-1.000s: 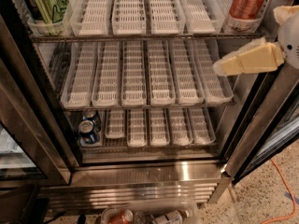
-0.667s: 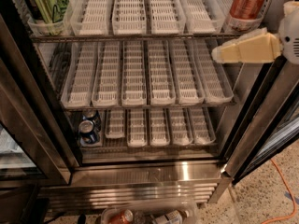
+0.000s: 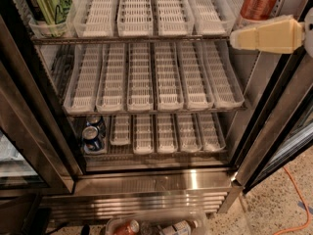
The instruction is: Pick coke can from top shelf of fridge
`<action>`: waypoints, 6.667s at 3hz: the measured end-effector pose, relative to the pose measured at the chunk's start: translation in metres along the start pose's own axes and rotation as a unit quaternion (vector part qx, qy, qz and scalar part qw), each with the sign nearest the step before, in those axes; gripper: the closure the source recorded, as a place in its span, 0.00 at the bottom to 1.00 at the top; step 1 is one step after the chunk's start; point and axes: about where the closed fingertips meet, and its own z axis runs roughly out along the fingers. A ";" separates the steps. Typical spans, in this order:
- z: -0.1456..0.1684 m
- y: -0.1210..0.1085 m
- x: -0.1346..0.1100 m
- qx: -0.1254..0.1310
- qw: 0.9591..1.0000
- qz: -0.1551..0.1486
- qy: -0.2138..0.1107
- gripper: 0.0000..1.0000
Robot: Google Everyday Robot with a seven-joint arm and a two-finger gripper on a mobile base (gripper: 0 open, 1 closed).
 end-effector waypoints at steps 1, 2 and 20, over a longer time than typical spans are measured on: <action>-0.002 0.002 -0.005 0.001 0.999 0.035 -0.003 0.00; -0.002 0.002 -0.005 0.001 0.999 0.035 -0.003 0.00; 0.107 -0.056 -0.018 0.114 0.975 0.084 -0.173 0.32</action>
Offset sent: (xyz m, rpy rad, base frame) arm -0.0009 0.0027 0.0045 0.0661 0.0077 -0.0213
